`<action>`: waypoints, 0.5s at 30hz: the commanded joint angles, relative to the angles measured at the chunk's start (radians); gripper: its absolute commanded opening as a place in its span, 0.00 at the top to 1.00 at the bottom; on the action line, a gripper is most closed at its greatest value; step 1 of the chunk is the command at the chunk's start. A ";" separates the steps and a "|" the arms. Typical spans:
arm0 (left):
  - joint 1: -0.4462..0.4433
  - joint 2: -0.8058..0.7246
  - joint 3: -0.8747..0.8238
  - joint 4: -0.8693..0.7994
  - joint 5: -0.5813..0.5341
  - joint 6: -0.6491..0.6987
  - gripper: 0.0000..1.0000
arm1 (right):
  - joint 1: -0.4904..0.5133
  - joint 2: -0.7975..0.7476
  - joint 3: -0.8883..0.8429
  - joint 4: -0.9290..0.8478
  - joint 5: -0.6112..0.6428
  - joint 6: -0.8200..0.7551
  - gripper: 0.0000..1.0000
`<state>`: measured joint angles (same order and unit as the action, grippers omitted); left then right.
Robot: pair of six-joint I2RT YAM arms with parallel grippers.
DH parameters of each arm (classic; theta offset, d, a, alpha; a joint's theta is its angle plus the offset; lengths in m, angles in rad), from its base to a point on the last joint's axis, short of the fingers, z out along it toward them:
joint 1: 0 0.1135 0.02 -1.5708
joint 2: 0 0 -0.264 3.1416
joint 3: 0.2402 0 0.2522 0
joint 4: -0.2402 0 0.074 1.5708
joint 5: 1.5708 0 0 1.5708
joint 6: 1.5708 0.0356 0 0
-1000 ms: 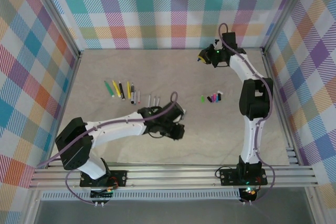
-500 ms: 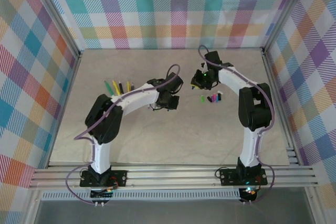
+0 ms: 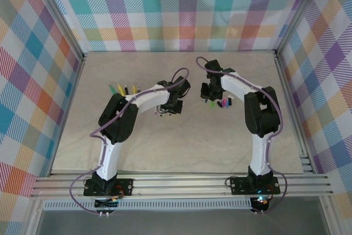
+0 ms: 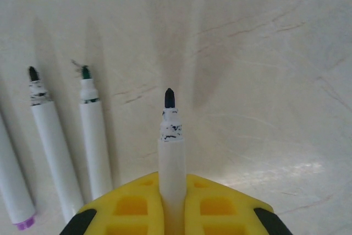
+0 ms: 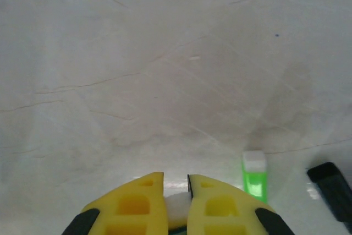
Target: Open the pen caps
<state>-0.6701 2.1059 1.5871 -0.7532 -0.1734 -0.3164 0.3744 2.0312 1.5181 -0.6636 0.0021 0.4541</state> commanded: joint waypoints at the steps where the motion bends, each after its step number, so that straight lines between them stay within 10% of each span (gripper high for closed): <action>1: 0.018 0.024 0.020 -0.031 -0.045 0.010 0.87 | 0.006 0.028 0.010 -0.048 0.057 -0.026 0.99; 15: 0.020 0.097 0.096 -0.059 -0.128 0.007 0.81 | 0.032 0.051 0.036 -0.105 0.184 -0.035 0.87</action>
<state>-0.6586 2.1811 1.6604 -0.7918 -0.2531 -0.3168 0.3985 2.0670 1.5261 -0.7277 0.1425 0.4286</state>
